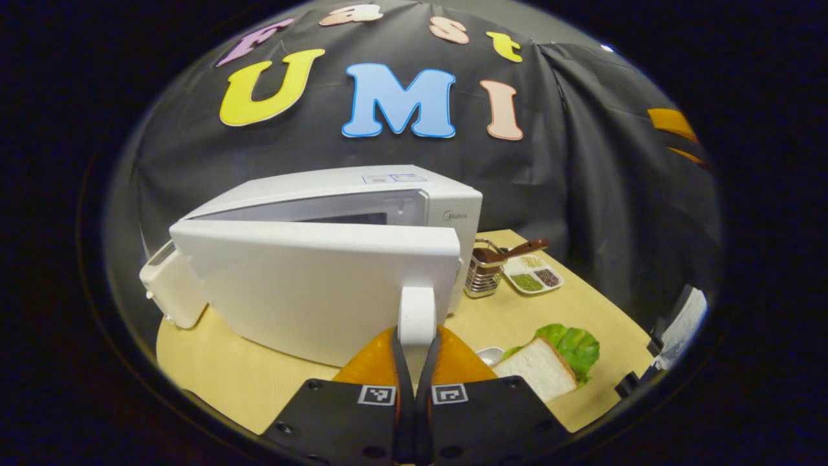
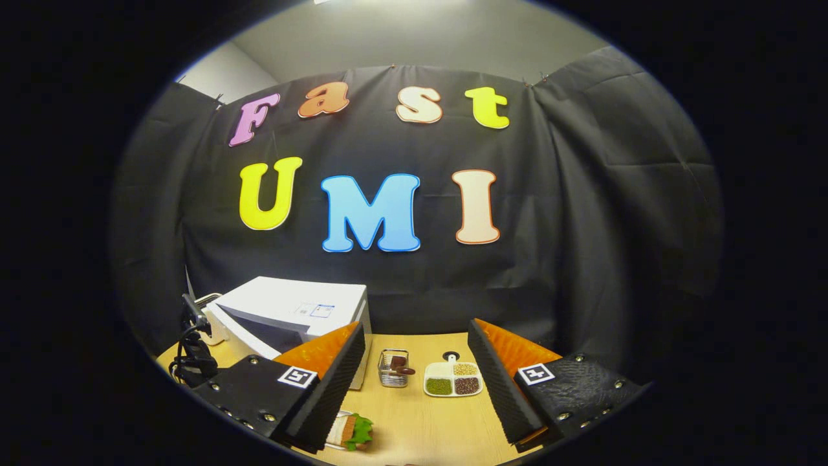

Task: Open the microwave oven with the left hand, put the food in, and close the microwave oven.

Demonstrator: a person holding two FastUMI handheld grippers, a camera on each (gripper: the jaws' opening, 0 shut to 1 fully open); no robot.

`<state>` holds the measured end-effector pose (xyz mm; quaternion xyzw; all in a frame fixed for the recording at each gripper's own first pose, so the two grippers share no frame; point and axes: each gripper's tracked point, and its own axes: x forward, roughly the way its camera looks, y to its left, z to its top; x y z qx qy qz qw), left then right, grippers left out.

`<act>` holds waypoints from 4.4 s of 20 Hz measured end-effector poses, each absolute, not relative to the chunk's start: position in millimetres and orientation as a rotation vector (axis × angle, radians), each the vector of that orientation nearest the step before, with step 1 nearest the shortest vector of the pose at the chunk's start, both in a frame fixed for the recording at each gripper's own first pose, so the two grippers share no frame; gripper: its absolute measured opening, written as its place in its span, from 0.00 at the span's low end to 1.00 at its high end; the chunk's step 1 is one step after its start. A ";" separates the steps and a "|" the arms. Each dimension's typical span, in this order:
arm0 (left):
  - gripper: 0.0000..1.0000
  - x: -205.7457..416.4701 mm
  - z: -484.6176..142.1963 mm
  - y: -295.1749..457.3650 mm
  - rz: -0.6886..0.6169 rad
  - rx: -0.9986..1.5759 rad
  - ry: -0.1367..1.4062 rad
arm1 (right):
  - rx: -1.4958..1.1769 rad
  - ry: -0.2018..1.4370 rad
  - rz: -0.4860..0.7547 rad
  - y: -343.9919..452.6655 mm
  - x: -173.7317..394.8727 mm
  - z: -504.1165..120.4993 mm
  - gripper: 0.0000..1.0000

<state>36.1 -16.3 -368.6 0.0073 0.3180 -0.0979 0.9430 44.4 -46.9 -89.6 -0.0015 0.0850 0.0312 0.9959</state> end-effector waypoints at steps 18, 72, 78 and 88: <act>0.07 -145.3 -333.0 149.4 -0.226 0.034 0.685 | -0.014 0.175 0.221 88.5 14.0 -92.4 0.97; 0.96 -31.5 -25.5 68.8 0.270 0.079 0.120 | 0.324 1.139 0.409 49.6 -23.3 -410.8 0.78; 0.97 -32.7 -20.1 75.8 0.248 0.076 0.107 | 0.370 1.148 0.420 62.3 -17.4 -400.9 0.24; 0.97 -56.4 2.1 135.2 0.153 0.019 0.077 | 0.658 0.979 0.346 118.7 -14.8 -329.5 0.20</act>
